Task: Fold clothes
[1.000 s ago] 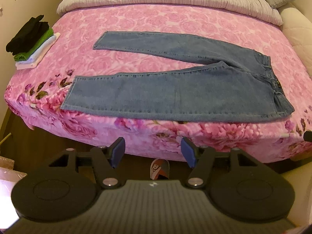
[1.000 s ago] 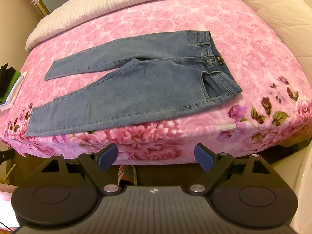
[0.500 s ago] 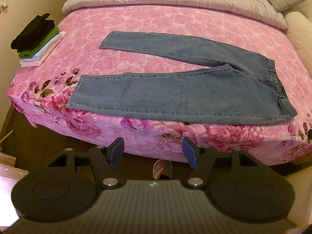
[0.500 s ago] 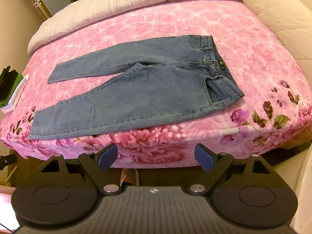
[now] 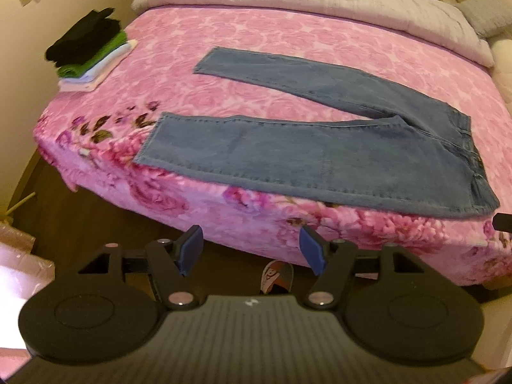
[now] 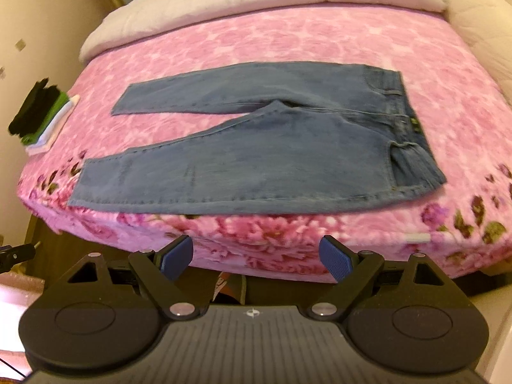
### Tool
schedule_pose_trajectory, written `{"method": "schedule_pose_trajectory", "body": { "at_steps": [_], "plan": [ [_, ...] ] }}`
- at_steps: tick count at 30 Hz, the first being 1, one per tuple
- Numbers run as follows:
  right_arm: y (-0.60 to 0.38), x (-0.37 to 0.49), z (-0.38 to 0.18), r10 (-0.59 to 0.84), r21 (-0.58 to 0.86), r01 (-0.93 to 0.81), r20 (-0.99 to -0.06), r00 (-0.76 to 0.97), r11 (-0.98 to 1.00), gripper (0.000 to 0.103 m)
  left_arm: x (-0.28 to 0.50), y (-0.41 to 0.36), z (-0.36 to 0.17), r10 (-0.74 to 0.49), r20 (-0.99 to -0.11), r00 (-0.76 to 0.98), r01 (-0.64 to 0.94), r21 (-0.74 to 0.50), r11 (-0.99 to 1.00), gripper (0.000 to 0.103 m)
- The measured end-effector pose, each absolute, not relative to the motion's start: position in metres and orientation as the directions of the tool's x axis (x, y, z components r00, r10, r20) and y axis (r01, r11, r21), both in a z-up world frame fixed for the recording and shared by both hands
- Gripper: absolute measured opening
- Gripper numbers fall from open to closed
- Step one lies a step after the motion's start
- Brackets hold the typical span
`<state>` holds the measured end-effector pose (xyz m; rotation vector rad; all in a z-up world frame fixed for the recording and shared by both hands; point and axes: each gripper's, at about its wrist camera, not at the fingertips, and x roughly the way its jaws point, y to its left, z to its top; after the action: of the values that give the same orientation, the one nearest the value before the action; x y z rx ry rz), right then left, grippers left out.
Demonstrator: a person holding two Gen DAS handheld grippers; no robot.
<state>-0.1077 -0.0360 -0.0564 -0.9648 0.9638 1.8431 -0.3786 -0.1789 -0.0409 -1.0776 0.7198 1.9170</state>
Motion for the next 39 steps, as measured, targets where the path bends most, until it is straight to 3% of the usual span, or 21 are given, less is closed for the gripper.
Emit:
{"method": "schedule_pose_trajectory", "body": {
  "at_steps": [11, 18, 30, 39],
  "plan": [
    [-0.022, -0.118, -0.059, 0.294, 0.249, -0.888, -0.879, -0.375, -0.387, 0.088, -0.383, -0.165, -0.043, 0.362, -0.880, -0.309, -0.850, 0.085, -0.519, 0.063],
    [0.002, -0.092, -0.070, 0.301, 0.252, -0.919, -0.889, -0.344, -0.304, 0.088, -0.376, -0.117, -0.052, 0.412, -0.884, -0.220, -0.909, 0.032, -0.416, 0.063],
    [0.116, -0.025, -0.102, 0.358, 0.178, -0.979, -0.912, -0.200, -0.095, 0.088, -0.373, 0.068, -0.100, 0.449, -0.894, 0.015, -0.993, -0.067, -0.102, 0.062],
    [0.259, -0.052, -0.142, 0.304, 0.197, -0.972, -0.925, -0.227, -0.128, 0.082, -0.386, 0.237, -0.155, 0.390, -0.904, 0.176, -0.984, -0.158, 0.078, 0.056]
  ]
}}
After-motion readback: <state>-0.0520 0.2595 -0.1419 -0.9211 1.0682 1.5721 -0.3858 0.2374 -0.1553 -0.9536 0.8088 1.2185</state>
